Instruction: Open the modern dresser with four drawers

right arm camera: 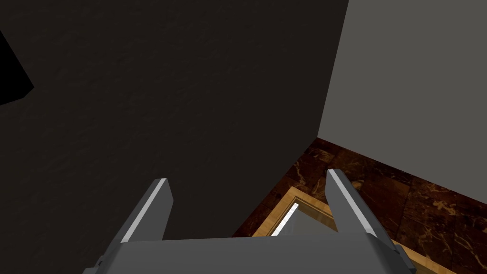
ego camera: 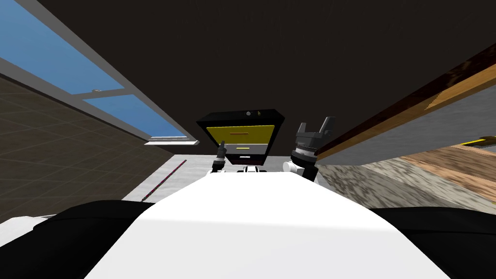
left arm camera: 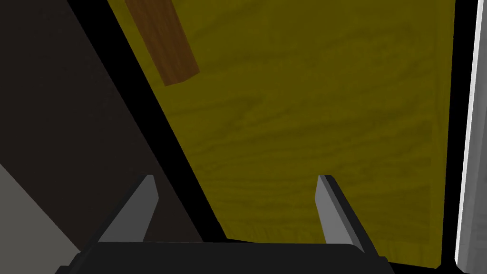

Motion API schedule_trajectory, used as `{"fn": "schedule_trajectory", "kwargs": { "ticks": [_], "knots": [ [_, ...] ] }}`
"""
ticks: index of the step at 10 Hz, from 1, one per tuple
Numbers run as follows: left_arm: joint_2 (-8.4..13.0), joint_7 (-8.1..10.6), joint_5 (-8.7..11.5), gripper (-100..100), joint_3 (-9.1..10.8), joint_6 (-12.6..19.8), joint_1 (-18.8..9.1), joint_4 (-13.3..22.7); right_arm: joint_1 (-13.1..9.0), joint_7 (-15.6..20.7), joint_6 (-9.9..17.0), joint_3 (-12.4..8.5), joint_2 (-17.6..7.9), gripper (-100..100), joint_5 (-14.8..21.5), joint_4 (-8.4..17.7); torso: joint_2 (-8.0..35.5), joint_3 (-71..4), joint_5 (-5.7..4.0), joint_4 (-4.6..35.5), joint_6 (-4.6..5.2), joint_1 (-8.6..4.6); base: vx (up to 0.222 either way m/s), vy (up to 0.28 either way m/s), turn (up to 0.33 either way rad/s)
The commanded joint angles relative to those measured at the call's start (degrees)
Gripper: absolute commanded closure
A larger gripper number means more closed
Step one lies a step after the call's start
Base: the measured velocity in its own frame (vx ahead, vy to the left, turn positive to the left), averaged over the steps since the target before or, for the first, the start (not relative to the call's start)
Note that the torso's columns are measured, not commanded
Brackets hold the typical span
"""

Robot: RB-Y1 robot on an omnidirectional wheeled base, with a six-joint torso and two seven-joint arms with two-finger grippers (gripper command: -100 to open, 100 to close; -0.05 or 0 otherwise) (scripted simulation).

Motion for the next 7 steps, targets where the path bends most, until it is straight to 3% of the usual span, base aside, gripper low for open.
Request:
{"fn": "schedule_trajectory", "kwargs": {
  "ticks": [1, 7],
  "knots": [
    [-0.1, -0.39, 0.1, -100, 0.0, -2.4, -0.5, 4.8, 0.0, 0.0, 0.0, 0.0, 0.0, 0, 0.0, 0.0, 0.0, 0.0, 0.0, 0.0, 0.0, -0.01, 0.03, -0.01, -0.016],
    [-0.5, -1.41, 0.1, -100, -0.21, -6.8, -2.1, 14.5, 0.0, 0.0, 0.0, 0.0, 0.0, 0, 0.0, 0.0, 0.0, 0.0, 0.0, 0.0, 0.0, -0.01, 0.027, -0.006, -0.016]
  ]
}}
